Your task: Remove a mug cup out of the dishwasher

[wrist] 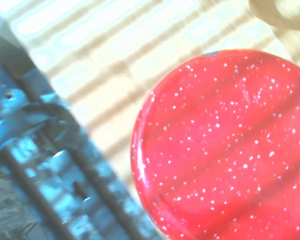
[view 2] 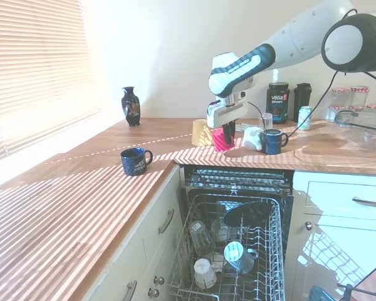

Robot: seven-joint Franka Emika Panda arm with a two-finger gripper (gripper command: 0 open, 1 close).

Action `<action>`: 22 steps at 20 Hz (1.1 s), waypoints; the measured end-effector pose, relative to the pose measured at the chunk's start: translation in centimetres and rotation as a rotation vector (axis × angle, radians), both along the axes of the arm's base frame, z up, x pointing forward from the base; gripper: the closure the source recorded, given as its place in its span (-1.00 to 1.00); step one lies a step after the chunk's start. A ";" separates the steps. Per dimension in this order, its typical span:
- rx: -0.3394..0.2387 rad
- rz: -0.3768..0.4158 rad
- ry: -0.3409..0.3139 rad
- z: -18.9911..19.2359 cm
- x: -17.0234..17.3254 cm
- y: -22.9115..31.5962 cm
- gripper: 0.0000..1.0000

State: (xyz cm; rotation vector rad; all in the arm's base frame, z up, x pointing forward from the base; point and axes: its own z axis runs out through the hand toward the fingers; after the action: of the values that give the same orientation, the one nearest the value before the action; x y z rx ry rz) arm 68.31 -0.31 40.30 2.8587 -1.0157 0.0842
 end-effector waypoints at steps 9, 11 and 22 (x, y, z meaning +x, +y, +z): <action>-0.019 -0.011 0.031 -2.7 1.9 -2.1 1.00; -0.023 -0.014 0.035 -2.9 2.4 -2.5 -1.00; -0.027 -0.019 0.022 -3.1 3.2 -2.2 -1.00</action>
State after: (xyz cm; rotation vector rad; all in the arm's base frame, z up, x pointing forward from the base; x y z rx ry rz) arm 71.51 -2.46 37.16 2.8190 -1.0290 0.0643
